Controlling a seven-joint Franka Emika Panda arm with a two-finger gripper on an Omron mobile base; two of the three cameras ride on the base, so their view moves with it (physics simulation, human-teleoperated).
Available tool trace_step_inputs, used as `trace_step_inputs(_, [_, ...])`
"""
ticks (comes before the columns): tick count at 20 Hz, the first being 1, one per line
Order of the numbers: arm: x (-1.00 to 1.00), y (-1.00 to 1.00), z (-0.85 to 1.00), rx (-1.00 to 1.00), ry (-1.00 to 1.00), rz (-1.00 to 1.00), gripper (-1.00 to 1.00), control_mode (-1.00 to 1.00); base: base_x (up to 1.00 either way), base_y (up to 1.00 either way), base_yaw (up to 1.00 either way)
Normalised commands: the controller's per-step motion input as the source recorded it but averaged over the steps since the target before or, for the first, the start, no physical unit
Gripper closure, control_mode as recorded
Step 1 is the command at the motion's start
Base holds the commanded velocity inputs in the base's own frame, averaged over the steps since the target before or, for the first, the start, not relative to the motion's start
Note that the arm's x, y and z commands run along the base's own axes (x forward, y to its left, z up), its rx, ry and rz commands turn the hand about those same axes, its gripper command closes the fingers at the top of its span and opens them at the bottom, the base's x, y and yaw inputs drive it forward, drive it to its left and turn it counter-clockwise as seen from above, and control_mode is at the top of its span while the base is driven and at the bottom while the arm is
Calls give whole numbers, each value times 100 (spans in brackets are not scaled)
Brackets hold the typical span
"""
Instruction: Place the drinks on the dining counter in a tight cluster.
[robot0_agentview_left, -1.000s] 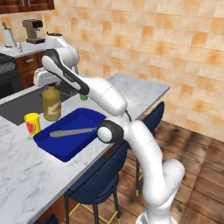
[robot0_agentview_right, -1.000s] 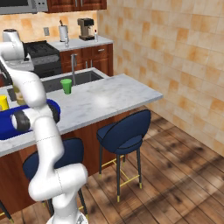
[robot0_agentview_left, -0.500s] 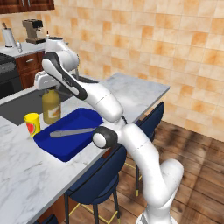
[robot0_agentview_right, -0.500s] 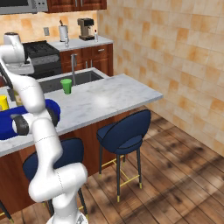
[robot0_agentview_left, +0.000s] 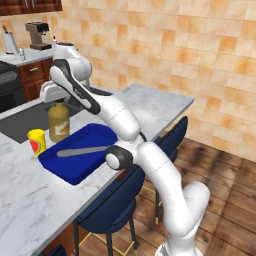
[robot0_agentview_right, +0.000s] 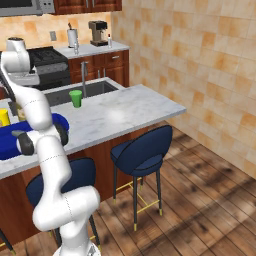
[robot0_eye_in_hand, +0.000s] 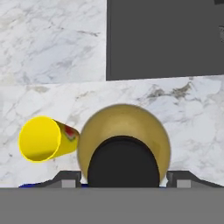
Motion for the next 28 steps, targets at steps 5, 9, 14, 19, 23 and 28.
trace_step_inputs(5, [0, 8, 1, -4, 7, 2, -100, -100, 0, 0, 0])
trace_step_inputs(9, [0, 8, 10, -2, 4, 1, -100, -100, 0, 0, 0])
trace_step_inputs(14, [0, 1, 24, 0, 3, 1, -100, -100, 0, 0, 0])
trace_step_inputs(19, [-1, 0, 39, 0, 0, 1, -100, -100, 0, 0, 0])
trace_step_inputs(23, [-16, -8, 43, 0, 0, 0, -100, -100, 0, 0, 0])
trace_step_inputs(28, [-46, -27, 31, -1, 0, 0, -100, -100, 0, 0, 0])
